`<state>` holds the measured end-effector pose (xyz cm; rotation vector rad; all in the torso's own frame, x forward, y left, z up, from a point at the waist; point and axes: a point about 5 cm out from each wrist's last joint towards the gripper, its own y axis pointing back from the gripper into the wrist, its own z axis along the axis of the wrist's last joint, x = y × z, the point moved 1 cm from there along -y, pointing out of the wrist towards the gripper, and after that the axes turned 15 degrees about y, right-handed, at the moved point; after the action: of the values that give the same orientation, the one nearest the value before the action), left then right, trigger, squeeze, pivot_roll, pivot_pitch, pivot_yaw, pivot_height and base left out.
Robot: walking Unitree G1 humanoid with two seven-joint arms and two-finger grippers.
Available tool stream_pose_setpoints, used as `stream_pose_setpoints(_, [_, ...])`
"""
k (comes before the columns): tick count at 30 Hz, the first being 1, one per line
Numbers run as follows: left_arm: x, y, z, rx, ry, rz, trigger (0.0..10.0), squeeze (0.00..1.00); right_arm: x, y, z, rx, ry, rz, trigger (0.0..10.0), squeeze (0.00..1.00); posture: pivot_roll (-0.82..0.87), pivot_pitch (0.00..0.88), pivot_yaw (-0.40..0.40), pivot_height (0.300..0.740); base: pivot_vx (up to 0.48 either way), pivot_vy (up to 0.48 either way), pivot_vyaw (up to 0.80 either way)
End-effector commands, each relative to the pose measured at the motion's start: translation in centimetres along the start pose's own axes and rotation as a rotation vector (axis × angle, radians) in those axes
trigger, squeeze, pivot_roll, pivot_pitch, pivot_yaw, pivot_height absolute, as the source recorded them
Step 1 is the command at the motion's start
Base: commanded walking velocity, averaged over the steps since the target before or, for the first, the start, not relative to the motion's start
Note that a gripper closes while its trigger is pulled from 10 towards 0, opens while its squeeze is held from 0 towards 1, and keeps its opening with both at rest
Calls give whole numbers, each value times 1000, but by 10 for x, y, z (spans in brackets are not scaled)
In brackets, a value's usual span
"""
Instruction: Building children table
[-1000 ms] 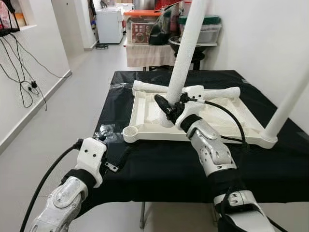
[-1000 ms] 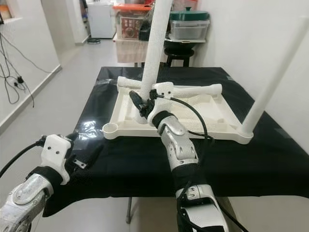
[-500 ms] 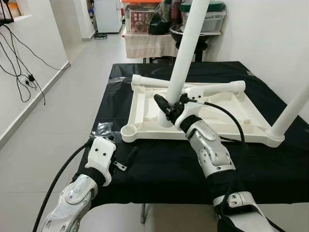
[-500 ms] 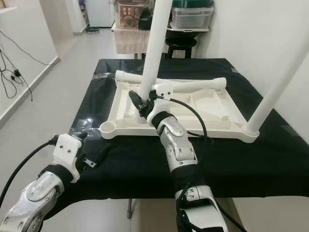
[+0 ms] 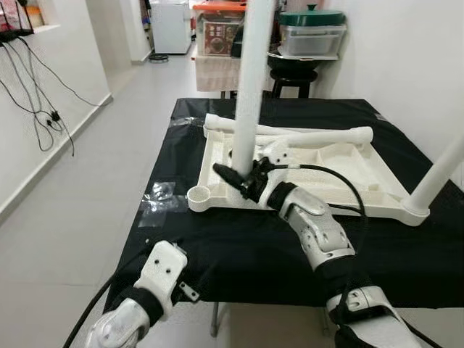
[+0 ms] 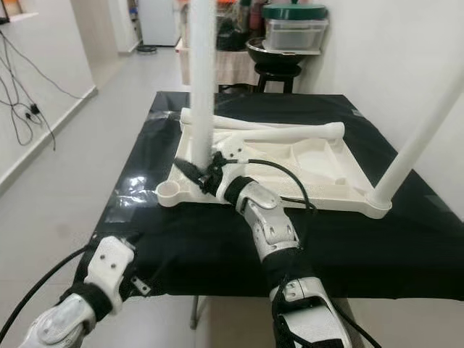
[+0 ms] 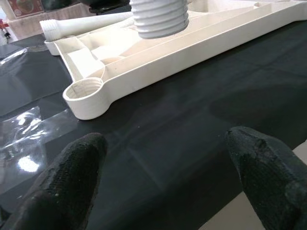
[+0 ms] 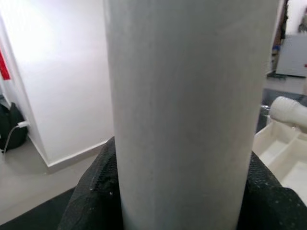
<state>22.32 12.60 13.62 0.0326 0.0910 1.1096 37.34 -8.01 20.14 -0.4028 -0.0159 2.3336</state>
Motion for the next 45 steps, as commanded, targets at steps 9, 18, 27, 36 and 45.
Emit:
stream_pose_setpoints(9, [-2,10,4,7,55,-5,10000,0,11,-11,19,-93,-68,2,10000,0,99,118,-68,740,153,0,354])
stream_pose_setpoints(18, [0,6,5,8,36,-21,10000,0,5,-1,14,-103,-70,-40,10000,0,86,97,-51,740,321,0,444])
stream_pose_setpoints(27, [-1,2,9,-3,37,-43,10000,0,10,3,19,-134,-46,47,10000,0,81,79,-43,740,244,0,0])
stream_pose_setpoints(36, [-13,15,-1,87,26,-141,10000,0,36,23,25,-227,-122,365,10000,0,92,101,-40,740,0,0,0])
stream_pose_setpoints(45, [-14,33,4,104,5,-90,10000,0,60,28,10,-178,-105,609,10000,0,116,192,-37,740,0,0,0])
